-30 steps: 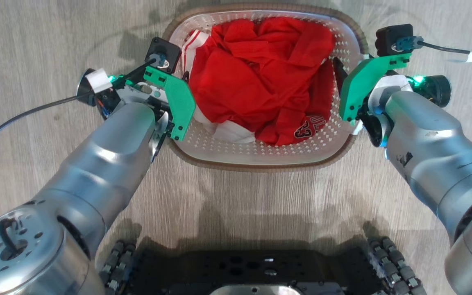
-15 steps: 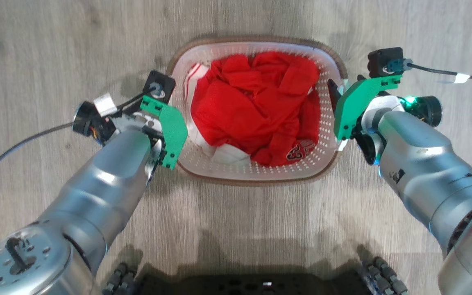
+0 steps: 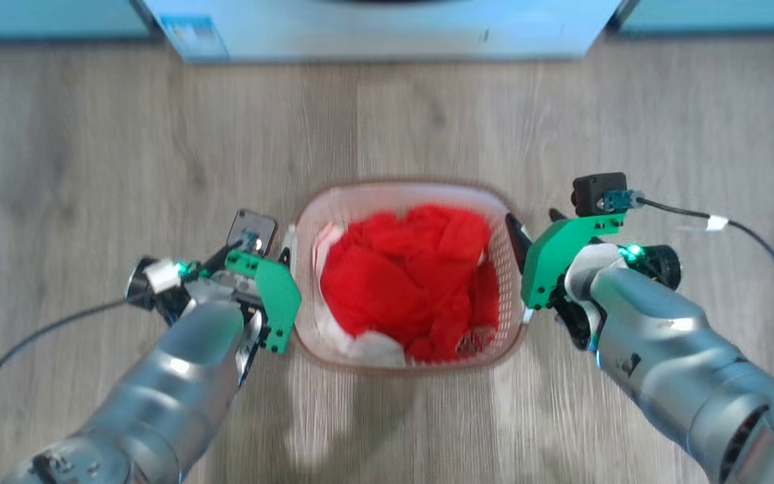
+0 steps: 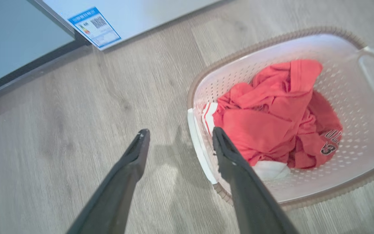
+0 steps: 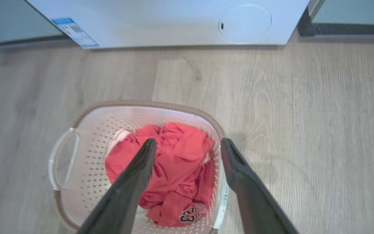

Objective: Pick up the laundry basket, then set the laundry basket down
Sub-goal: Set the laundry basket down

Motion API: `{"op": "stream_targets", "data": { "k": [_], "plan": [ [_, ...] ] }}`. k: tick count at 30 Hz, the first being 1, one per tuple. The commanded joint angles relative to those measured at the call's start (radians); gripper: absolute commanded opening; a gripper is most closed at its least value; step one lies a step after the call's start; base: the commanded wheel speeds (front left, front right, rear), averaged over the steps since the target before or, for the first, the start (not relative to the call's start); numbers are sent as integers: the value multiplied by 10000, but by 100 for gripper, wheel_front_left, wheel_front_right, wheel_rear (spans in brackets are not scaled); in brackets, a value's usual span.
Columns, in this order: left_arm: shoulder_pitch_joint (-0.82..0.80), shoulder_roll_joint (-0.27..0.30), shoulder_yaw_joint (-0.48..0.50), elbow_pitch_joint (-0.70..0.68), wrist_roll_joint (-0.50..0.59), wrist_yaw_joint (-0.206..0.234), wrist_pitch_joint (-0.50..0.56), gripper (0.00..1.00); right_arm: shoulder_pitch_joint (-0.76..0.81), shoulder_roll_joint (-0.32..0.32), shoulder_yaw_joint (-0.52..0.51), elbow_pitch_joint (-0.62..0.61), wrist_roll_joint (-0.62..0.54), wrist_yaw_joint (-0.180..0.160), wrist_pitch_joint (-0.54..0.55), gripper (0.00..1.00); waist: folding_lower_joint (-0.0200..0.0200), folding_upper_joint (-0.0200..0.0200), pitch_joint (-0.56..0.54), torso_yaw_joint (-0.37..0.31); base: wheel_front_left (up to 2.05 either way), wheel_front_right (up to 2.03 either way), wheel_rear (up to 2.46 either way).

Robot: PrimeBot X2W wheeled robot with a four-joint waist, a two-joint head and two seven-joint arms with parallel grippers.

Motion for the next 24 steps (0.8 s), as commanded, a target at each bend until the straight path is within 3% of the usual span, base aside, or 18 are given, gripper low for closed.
{"op": "stream_targets", "data": {
  "k": [1, 6, 7, 11, 16, 20, 24],
  "plan": [
    [55, 168, 321, -16, -120, -13, -318, 100, 341, -134, -268, -315, -49, 69, -148, 100, 1, -1, -1602, -112, 0, 0, 0],
    [353, 205, 791, -246, -305, 73, -689, 100, 645, -610, -1876, -1298, -1033, 69, -156, 100, 1, -1, -2535, -180, 0, 0, 0],
    [311, 450, 1311, -1015, -131, 350, -705, 100, 963, -811, -2915, -1855, -1890, 69, -157, 100, 1, -1, -2862, -209, 0, 0, 0],
    [941, 1178, 2897, -3195, 858, 1045, -711, 100, 1970, -919, -5237, -3194, -3897, 69, -158, 100, 1, -1, -3395, -298, 0, 0, 0],
    [2517, 1730, 5237, -6058, 2765, 1656, -712, 100, 3474, -527, -7802, -5144, -6605, 69, -159, 100, 1, -1, -3835, -441, 0, 0, 0],
    [3841, 1629, 7101, -8062, 4203, 1845, -713, 100, 4567, -46, -9374, -6675, -8165, 69, -159, 100, 1, -1, -4008, -496, 0, 0, 0],
    [4981, 1172, 8713, -9718, 5350, 1579, -713, 100, 5381, 233, -10146, -7986, -9219, 69, -159, 100, 1, -1, -4080, -471, 0, 0, 0]
  ]
}}
